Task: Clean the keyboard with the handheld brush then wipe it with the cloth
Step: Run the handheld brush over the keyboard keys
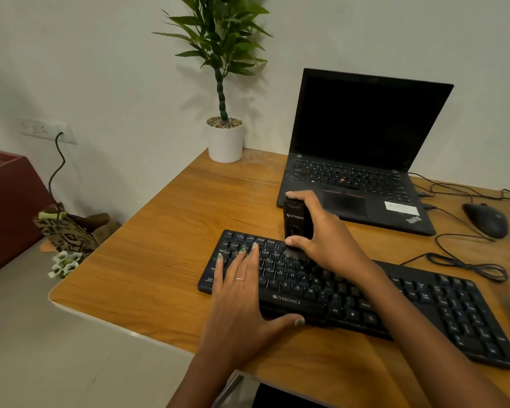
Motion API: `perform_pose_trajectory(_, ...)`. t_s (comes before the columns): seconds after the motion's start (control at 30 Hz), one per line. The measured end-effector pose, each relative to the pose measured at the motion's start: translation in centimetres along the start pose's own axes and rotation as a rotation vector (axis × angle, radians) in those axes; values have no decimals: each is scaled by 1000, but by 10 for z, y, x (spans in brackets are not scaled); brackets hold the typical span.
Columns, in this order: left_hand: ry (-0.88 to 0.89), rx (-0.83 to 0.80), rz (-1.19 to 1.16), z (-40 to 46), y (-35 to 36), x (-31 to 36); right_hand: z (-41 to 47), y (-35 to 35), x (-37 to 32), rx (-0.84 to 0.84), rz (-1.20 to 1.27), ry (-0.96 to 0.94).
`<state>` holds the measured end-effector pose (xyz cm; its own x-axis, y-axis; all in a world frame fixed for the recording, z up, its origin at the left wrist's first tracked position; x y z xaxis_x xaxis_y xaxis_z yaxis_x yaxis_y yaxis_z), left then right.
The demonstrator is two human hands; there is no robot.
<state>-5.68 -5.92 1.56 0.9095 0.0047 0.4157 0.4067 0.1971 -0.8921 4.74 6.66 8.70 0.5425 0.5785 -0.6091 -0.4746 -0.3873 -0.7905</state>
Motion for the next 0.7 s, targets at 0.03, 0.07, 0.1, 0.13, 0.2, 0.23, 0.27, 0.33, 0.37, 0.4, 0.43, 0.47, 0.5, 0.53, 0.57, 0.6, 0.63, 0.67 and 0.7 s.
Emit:
perform_pose_trajectory(0.03, 1, -8, -3, 0, 0, 0, 0, -1, 0, 22, -20, 11)
perform_pose_trajectory(0.07, 3, -10, -4, -1, 0, 1, -1, 2, -2, 12, -12, -1)
perform_pose_trajectory(0.1, 5, -4, -6, -1, 0, 1, -3, 6, -6, -26, 14, -27)
perform_pose_trajectory(0.13, 6, 1, -7, -1, 0, 0, -5, 9, -8, -80, 53, -52)
perform_pose_trajectory(0.2, 5, 1, -8, -1, -1, 0, -7, 7, -9, -151, 119, -61)
perform_pose_trajectory(0.23, 4, 2, -11, 0, -1, -1, -6, 2, -4, -139, 123, -44)
perform_pose_trajectory(0.27, 3, 3, -13, -1, -1, -1, -5, -3, 0, -102, 99, -21)
perform_pose_trajectory(0.33, 3, -3, -9, -1, 0, -1, -8, -5, 3, -40, 49, -5)
perform_pose_trajectory(0.37, 4, -3, -8, -1, 0, -1, -11, -2, 1, -48, 82, -24)
perform_pose_trajectory(0.4, 3, 2, -7, -1, 0, -1, -14, 2, -3, -77, 140, -47)
perform_pose_trajectory(0.43, 1, 4, -7, -1, 0, -2, -16, 5, -6, -114, 189, -63)
perform_pose_trajectory(0.47, 0, 1, -6, -1, 0, -2, -18, 6, -6, -137, 202, -68)
perform_pose_trajectory(0.5, -2, -1, -7, 0, 0, -2, -17, 4, -5, -128, 184, -61)
perform_pose_trajectory(0.53, -2, 2, -9, 0, 0, -2, -15, 1, -1, -91, 140, -42)
perform_pose_trajectory(0.57, 0, 0, -10, 0, 0, -2, -14, -2, 0, -46, 80, -16)
perform_pose_trajectory(0.6, 4, -2, -10, -1, 0, -1, -14, -2, 0, -15, 30, -4)
perform_pose_trajectory(0.63, 6, 0, -10, -1, 0, -1, -16, 1, -3, -15, 7, -21)
perform_pose_trajectory(0.67, 5, 5, -11, -1, 0, -1, -17, 6, -8, -42, -1, -53)
perform_pose_trajectory(0.7, 3, 6, -11, -1, 0, -1, -19, 10, -13, -84, 3, -78)
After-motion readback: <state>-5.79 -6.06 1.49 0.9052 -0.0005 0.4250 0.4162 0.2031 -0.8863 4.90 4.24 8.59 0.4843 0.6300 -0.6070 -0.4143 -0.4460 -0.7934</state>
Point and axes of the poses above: each hand's wrist, its own z-axis towards the middle knuckle, its own y-axis out of the palm, x = y × z, the point moved 5 cm from there along z, towards the middle knuckle, and after that the axes turned 12 degrees about -x, right-handed, at the moved point
